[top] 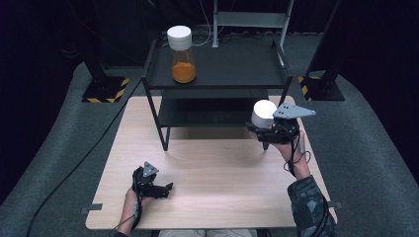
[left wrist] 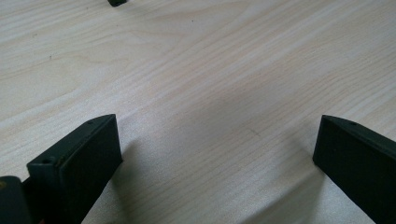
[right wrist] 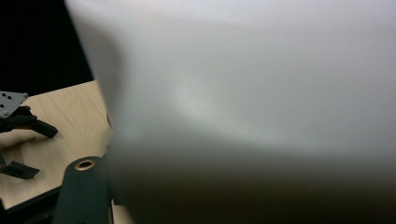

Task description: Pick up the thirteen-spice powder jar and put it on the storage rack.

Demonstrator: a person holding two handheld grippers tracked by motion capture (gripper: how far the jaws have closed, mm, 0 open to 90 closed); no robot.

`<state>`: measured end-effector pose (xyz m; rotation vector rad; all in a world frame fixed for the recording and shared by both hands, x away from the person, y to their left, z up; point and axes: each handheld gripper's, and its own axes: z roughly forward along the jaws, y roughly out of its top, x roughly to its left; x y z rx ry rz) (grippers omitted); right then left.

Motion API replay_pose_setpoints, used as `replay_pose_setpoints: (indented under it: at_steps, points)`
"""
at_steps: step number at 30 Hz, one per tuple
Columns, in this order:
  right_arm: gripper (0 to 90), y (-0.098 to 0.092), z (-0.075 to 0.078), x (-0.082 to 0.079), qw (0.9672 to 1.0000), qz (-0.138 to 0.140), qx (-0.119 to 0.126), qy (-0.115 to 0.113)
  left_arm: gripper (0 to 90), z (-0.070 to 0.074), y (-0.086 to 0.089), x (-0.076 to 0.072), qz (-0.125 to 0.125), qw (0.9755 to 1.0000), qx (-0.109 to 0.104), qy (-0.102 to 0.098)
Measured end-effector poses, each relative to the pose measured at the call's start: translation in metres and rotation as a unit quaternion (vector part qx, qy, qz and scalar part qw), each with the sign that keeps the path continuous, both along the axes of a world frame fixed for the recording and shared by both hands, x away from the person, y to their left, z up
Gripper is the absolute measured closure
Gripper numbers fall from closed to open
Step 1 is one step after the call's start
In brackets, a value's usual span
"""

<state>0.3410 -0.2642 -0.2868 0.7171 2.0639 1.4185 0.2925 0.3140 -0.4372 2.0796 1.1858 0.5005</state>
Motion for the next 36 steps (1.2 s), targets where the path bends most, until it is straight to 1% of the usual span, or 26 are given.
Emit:
replay_pose_setpoints:
  at_steps: [6,11,17,24,26,29,36]
  points:
    - [29.9,0.0,0.003,0.001,1.0,0.0,-0.004,-0.001,0.4,0.0,0.0,0.0,0.0,1.0,0.0,0.0]
    - [30.0,-0.002,0.005,0.002,1.0,0.003,0.0,-0.005,0.3,0.0,0.0,0.0,0.0,1.0,0.0,0.0]
    - [30.0,0.0,0.013,0.002,0.9999,0.01,0.0,-0.013,0.4,0.0,0.0,0.0,0.0,1.0,0.0,-0.001]
    - [29.9,0.0,0.018,0.003,0.9999,0.007,0.001,-0.014,0.4,0.0,0.0,0.0,0.0,1.0,0.0,0.0]
    - [30.0,-0.001,0.019,0.004,0.9998,0.009,0.005,-0.014,0.4,0.0,0.0,0.0,0.0,1.0,0.0,0.0]
    - [30.0,0.0,0.023,0.005,0.9999,0.01,-0.001,-0.014,0.4,0.0,0.0,0.0,0.0,1.0,0.0,0.0]
    - [30.0,0.0,0.028,0.006,0.9998,0.011,0.001,-0.015,0.3,0.0,0.0,0.0,0.0,1.0,0.0,0.0]
